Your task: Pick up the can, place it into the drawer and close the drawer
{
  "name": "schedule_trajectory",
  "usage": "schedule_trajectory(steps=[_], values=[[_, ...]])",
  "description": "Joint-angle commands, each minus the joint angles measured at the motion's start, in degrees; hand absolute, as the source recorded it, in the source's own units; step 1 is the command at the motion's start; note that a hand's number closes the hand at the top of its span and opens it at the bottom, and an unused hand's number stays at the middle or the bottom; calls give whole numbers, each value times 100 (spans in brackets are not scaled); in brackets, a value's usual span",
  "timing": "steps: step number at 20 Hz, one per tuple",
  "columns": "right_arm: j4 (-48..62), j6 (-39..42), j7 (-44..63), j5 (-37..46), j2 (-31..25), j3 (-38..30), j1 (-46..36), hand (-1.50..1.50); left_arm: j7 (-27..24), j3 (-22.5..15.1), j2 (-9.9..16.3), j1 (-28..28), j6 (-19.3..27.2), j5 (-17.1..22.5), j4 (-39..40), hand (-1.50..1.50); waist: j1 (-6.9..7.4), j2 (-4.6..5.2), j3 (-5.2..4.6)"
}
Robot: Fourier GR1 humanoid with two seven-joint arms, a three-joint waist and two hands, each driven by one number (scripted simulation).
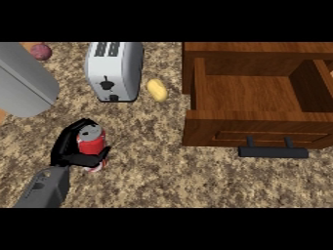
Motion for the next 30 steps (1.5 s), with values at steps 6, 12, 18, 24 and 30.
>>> schedule_trajectory(steps=[6, 12, 18, 24, 30], values=[[148, 96, 230, -412, -291, -394, -435, -150, 1709, 28, -409, 157, 1388, 270, -2313, 150, -100, 10, -1], [-321, -167, 263, 98, 71, 216, -101, -150, 2469, -577, -777, 146, 1950, -141, -3588, 150, -91, 2, -3], [57, 70, -262, 137, 70, 18, 144, -150, 3705, -890, -1031, -820, 2419, -418, -3947, 150, -162, 13, -1], [-68, -175, 124, 272, 70, 151, -269, -150, 4628, -1127, -1041, -1534, 2613, -709, -4158, 150, -146, 20, -5], [104, -48, 251, -35, -187, -271, -525, -150, 4759, -1040, -1116, -3062, 2989, -800, -3157, 150, -198, 38, -4]])
